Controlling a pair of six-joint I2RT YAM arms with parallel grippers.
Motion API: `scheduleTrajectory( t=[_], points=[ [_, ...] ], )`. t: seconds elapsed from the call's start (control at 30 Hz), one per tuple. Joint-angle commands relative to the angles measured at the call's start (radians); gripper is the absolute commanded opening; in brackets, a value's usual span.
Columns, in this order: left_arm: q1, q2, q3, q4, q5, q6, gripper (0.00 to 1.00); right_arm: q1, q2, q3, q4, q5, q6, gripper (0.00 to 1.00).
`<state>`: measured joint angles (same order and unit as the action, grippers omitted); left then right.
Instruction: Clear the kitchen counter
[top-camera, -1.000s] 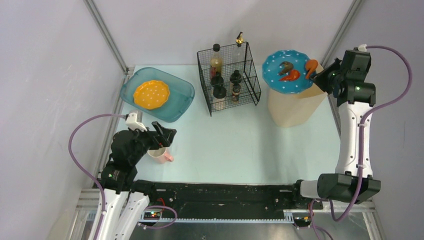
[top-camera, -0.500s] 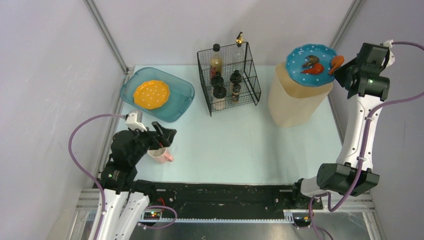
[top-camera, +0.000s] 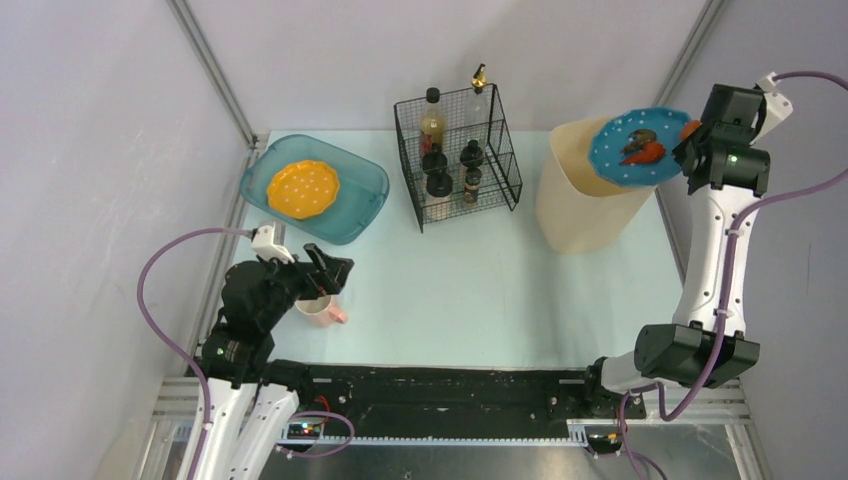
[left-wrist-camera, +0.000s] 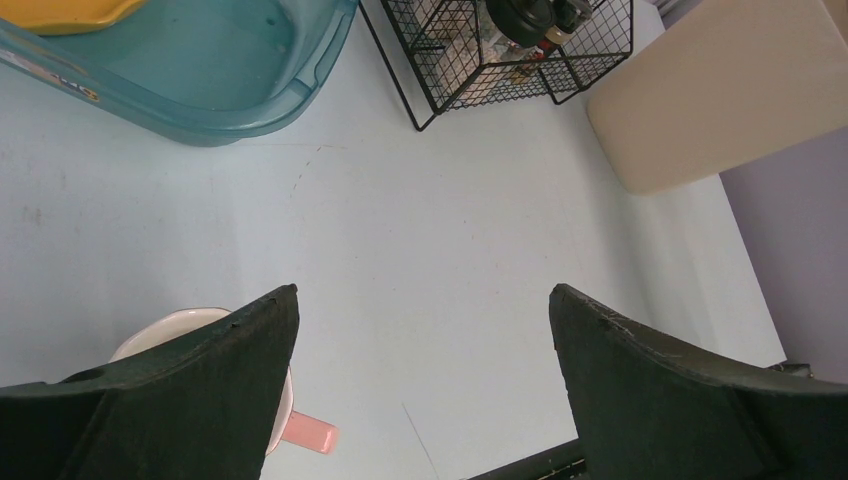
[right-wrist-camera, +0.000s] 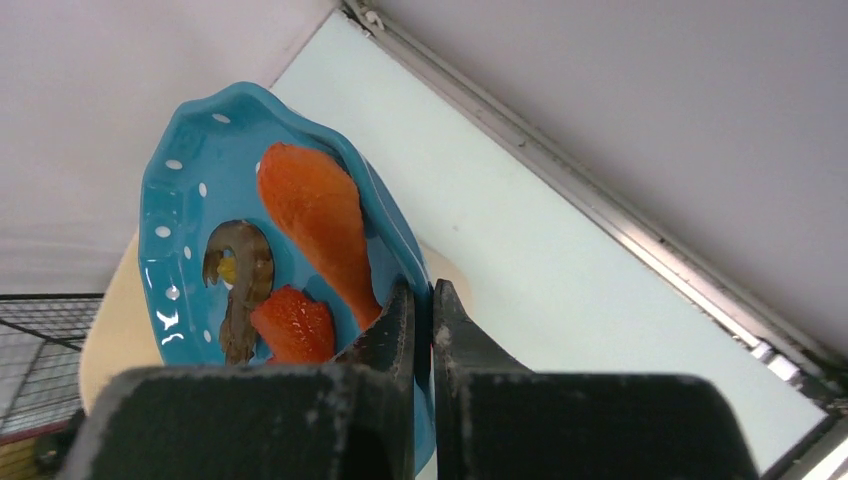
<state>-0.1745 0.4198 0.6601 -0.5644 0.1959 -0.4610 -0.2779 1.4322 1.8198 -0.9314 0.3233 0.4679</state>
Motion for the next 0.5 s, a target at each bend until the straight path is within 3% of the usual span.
scheduleTrajectory(
  t=[0.0,0.47],
  points=[
    [-0.006,-0.004,0.0,0.014,0.023,0.02,1.0,0.055,-0.021,0.066,0.201,0.131,-0.057,0.0],
    [-0.008,-0.006,-0.001,0.014,0.027,0.019,1.0,0.206,-0.004,0.033,0.349,0.394,-0.277,0.0]
  ],
)
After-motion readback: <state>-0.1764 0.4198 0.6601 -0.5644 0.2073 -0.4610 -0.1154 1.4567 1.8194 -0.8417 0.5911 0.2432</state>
